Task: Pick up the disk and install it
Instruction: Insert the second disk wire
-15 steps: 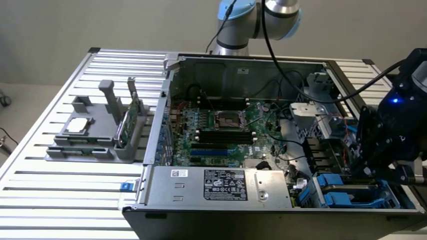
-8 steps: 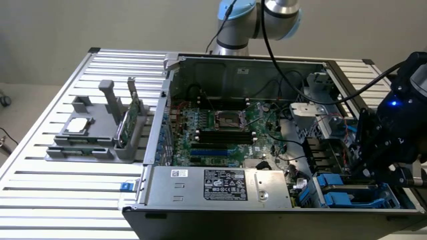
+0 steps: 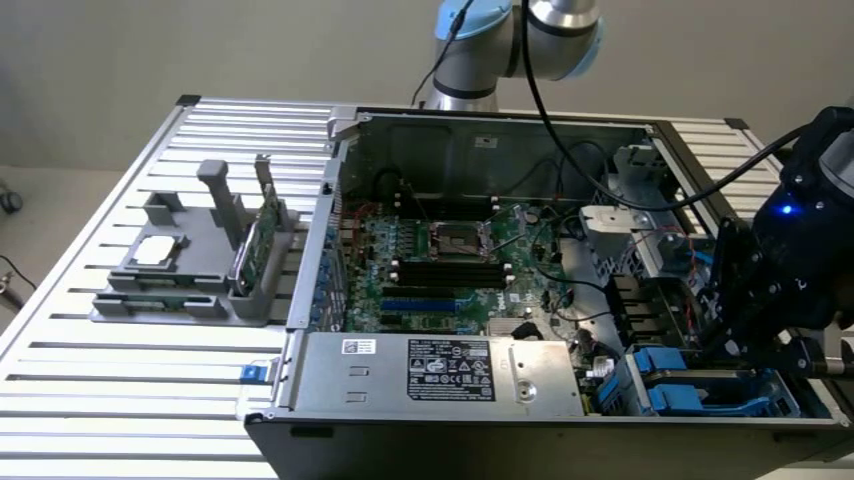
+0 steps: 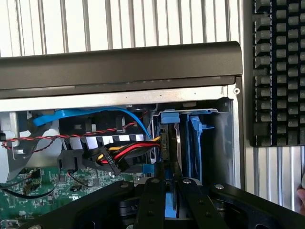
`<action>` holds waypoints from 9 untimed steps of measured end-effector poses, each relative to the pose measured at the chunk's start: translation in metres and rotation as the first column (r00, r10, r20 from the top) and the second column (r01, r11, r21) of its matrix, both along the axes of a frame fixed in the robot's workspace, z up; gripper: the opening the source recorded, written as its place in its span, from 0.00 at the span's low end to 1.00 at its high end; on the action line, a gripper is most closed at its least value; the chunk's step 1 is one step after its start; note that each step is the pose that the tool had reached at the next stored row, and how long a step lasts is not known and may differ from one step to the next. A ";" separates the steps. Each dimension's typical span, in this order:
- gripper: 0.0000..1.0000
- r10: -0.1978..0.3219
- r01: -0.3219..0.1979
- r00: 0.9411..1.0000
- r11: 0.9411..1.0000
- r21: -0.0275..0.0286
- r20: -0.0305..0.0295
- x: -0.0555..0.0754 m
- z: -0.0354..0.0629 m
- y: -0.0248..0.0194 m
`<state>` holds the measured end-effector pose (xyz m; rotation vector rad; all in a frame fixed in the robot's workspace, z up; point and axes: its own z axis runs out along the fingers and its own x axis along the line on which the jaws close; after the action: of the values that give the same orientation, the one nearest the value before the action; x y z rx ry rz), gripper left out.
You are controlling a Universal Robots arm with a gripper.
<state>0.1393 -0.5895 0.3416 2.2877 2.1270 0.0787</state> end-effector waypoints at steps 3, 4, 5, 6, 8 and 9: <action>0.16 0.000 0.000 1.000 1.000 0.000 0.001 0.000 0.0001 0.0002; 0.16 0.000 0.000 1.000 1.000 0.000 0.001 0.000 0.0001 0.0005; 0.16 0.000 0.000 1.000 1.000 0.000 0.002 0.000 0.0002 0.0007; 0.16 0.000 0.000 1.000 1.000 0.000 0.002 0.000 0.0003 0.0009; 0.16 0.000 0.000 1.000 1.000 0.001 0.003 0.000 0.0004 0.0011; 0.16 0.000 0.000 1.000 1.000 0.002 0.004 0.000 0.0003 0.0011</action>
<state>0.1394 -0.5883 0.3420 2.2862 2.1258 0.0850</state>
